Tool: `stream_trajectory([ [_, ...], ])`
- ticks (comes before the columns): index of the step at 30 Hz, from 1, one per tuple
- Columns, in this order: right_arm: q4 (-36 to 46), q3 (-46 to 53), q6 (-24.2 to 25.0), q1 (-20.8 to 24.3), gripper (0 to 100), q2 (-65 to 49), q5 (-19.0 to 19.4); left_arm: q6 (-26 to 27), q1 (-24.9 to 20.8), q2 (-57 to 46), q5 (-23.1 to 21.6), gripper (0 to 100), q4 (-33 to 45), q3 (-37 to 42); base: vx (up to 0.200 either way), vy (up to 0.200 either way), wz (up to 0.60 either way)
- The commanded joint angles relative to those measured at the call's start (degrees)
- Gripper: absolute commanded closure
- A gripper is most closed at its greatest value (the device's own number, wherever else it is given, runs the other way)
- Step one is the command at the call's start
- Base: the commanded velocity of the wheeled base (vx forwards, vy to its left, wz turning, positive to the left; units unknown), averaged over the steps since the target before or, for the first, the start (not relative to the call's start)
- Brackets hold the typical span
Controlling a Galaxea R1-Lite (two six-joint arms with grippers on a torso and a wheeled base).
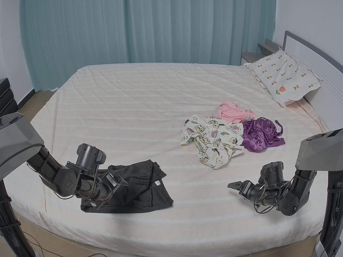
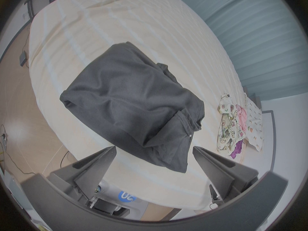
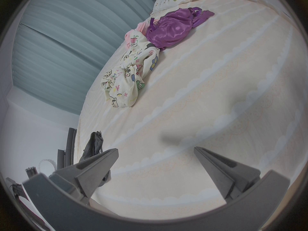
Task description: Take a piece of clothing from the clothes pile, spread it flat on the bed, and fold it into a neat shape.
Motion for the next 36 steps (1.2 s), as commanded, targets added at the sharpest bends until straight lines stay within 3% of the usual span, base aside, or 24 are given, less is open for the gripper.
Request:
stream_trajectory([
  [1, 0.0, -0.5, -0.7, 1.7, 0, -0.2, -0.4, 0.0, 2.3, -1.1, -1.4, 0, -0.2, 1.4, 0.0, 0.2, 0.0],
  [7, 0.9, -3.5, -2.1, 2.9, 0, -0.1, -1.7, 0.5, 7.1, -0.9, -4.1, 0, -0.2, 1.5, 0.0, 0.2, 0.0],
  [15, 8.0, -12.4, -5.6, 8.6, 0, 0.3, -8.6, 2.8, 12.8, -0.8, -8.5, 0, -0.2, 1.5, 0.0, 0.2, 0.0],
  [24, 17.7, -22.7, -10.1, 16.2, 0, 1.7, -9.6, 5.8, 17.1, -0.6, -12.0, 0, -0.3, 1.6, 0.0, 0.2, 0.0],
  [28, 21.4, -29.5, -16.4, 17.6, 0, 4.8, -14.4, 7.5, 19.3, -0.6, -14.8, 0, -0.3, 1.6, 0.0, 0.2, 0.0],
  [36, 23.4, -34.4, -24.5, 19.4, 0, 6.3, -16.5, 7.6, 19.3, 0.8, -14.9, 0, -1.6, 1.8, 0.0, 0.2, 0.0],
])
